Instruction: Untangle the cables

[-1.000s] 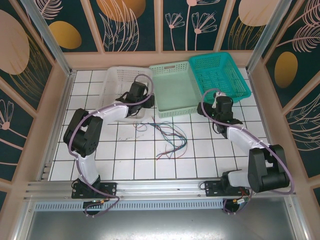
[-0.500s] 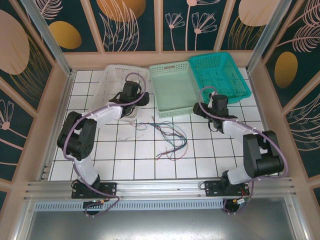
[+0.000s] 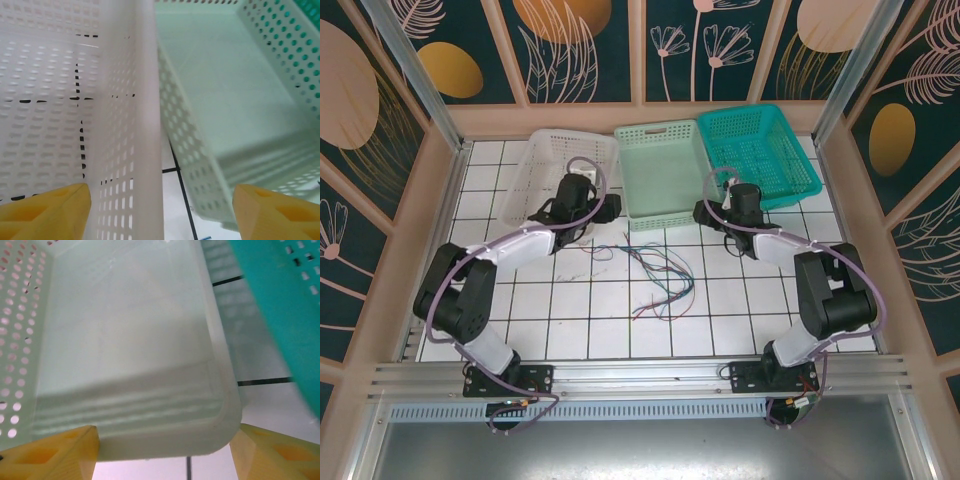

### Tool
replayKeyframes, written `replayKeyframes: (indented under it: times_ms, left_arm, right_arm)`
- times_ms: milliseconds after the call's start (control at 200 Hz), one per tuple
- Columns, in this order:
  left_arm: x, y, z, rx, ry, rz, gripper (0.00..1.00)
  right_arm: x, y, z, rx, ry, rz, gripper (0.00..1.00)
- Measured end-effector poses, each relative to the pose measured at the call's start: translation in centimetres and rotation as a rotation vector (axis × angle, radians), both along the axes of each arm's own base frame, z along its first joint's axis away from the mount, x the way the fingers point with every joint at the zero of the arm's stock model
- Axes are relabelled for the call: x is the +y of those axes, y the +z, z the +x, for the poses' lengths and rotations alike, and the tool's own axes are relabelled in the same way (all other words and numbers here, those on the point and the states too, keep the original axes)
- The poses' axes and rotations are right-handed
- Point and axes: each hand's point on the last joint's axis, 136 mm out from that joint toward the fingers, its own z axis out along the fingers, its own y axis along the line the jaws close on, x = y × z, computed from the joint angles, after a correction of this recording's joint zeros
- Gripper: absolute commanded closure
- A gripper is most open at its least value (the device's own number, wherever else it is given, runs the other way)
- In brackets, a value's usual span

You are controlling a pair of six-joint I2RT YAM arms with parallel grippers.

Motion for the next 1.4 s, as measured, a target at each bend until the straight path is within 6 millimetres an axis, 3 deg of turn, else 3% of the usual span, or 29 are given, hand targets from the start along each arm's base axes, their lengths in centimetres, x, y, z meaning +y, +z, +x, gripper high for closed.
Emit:
replayKeyframes:
  times_ms: [210,350,450,756,1021,1161,1256,1401]
  left_arm:
    - [-0.9,0.4,-3.1,-0.039,-0.103,0.035,0.27]
    - [-3.6,1.0,-5.4,-0.070,-0.245,0.025,0.33]
    - [-6.1,0.4,-7.9,-0.056,-0.403,-0.015,0.37]
    - [-12.5,-2.9,-14.9,0.058,-0.844,-0.013,0.46]
    - [-16.3,-4.5,-19.4,0.119,-1.054,-0.014,0.48]
    - [-16.5,-7.3,-20.8,0.203,-1.080,0.023,0.59]
    - [-15.9,-8.2,-20.5,0.220,-1.041,0.066,0.63]
    - [-14.0,-8.0,-20.0,0.176,-0.937,0.109,0.51]
  right_arm:
    - [0.8,0.6,-1.2,-0.012,0.015,-0.007,0.30]
    - [0.1,2.5,-2.9,-0.040,0.008,-0.005,0.30]
    - [-0.1,3.3,-4.0,-0.027,0.019,-0.004,0.29]
    - [-2.4,0.3,-8.1,0.131,-0.002,0.044,0.29]
    - [2.1,0.8,-9.8,0.146,0.201,0.138,0.33]
    - [3.8,-0.6,-11.2,0.178,0.287,0.091,0.36]
    - [4.1,-1.8,-11.8,0.202,0.313,0.046,0.35]
    - [5.0,-2.7,-12.7,0.212,0.372,-0.027,0.31]
